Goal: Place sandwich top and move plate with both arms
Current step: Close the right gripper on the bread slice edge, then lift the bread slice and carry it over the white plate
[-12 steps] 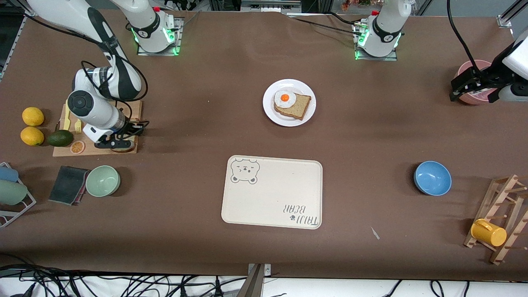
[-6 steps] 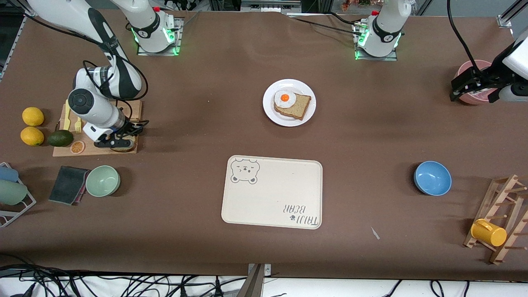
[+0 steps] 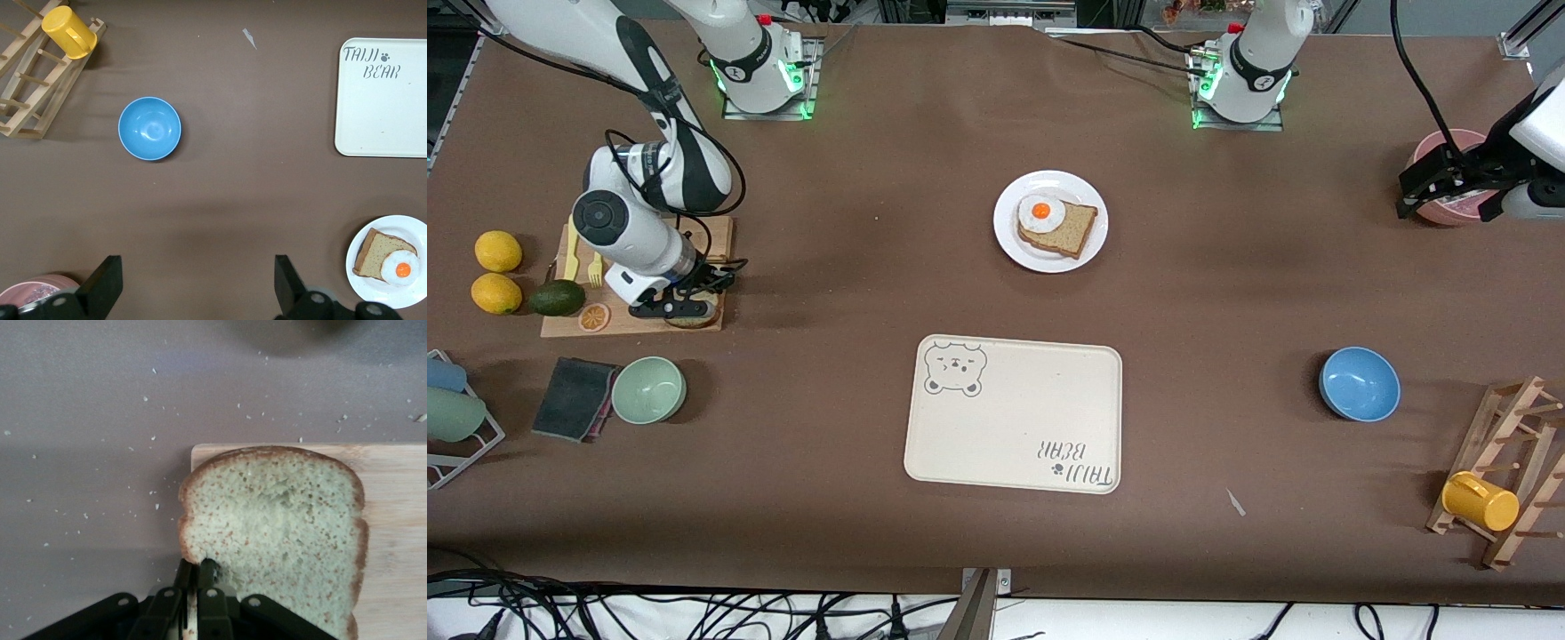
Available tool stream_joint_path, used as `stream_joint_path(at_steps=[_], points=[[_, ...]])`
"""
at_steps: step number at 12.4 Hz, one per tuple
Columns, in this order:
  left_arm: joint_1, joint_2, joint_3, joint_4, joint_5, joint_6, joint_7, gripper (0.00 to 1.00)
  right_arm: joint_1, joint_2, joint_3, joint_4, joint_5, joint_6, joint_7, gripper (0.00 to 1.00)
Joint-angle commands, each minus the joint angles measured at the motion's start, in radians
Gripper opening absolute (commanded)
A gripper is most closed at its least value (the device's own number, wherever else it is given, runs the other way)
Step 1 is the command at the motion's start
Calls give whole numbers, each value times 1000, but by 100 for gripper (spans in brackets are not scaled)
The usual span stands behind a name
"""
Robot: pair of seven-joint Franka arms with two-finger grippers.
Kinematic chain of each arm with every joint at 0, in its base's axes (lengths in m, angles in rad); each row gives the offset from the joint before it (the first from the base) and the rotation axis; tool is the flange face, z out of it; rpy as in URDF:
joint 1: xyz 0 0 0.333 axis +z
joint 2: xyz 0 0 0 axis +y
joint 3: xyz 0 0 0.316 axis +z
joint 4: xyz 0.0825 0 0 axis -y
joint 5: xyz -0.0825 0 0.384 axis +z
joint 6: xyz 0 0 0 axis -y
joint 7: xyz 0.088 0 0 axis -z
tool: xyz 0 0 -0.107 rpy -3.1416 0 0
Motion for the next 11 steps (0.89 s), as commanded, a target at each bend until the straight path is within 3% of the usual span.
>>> stream_joint_path(at_steps=[1,5,7,9,11], points=[[2,17,-7,36,22,-24,0,100,9,18,33,93,-2,-88,6,0],[2,17,-7,36,22,-24,0,100,16,7,114,249,-5,-310,74,0],[2,17,-7,36,22,-24,0,100,16,7,200,337,-5,-426,178,0],[2,17,-7,36,22,-24,0,100,79,9,263,438,-3,-561,330,0],[2,17,-7,36,22,-24,0,100,183,27,263,542,6,-661,468,0]])
